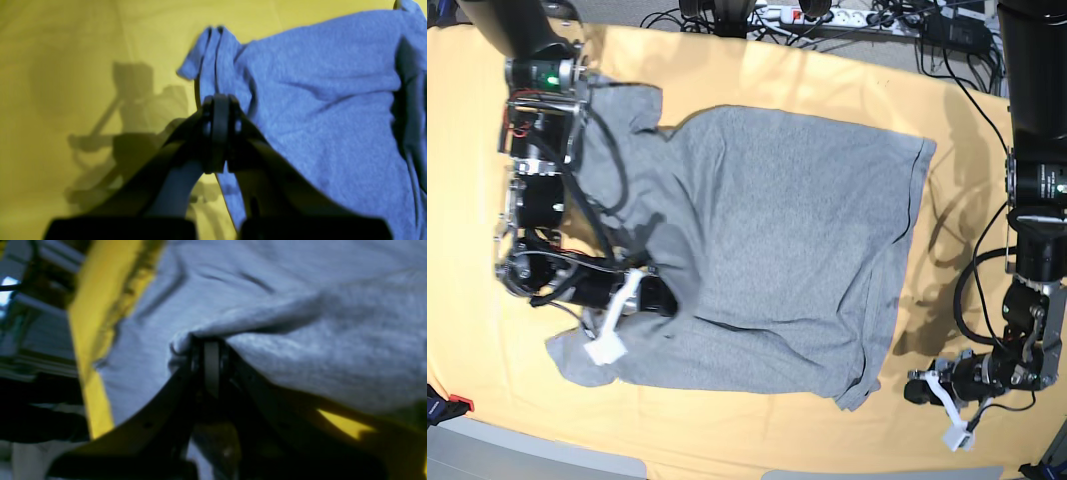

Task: Layout the t-shirt on the table in an organized manner, then fold the t-shirt properly
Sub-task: 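Grasp the hem corner with the right gripper and lift it toward the collar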

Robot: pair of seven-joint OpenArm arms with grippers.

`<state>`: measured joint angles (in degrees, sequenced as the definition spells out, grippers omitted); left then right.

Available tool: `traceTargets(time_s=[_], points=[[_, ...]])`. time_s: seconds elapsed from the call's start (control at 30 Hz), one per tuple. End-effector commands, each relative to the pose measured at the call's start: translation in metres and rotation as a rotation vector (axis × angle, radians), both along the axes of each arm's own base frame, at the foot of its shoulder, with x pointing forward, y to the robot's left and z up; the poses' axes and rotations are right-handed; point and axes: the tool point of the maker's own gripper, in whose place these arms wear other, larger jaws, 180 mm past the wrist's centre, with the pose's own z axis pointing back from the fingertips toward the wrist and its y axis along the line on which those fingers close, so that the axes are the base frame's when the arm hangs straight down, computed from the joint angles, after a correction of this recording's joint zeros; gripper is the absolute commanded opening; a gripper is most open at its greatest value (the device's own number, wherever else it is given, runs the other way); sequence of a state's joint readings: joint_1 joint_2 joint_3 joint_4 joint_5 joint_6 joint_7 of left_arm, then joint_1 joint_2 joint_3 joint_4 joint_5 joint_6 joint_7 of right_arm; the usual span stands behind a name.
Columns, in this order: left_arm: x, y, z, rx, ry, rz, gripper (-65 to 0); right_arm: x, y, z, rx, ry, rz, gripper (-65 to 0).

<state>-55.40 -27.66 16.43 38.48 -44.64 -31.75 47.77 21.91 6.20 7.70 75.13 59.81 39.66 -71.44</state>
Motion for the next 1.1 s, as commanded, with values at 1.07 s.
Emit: traceTargets(time_s=[1.07], points=[[-0.010, 0.001, -0.015, -0.019, 0.026, 0.002, -65.0, 0.020, 0.008, 0.058, -0.276, -0.187, 0.038, -39.3]])
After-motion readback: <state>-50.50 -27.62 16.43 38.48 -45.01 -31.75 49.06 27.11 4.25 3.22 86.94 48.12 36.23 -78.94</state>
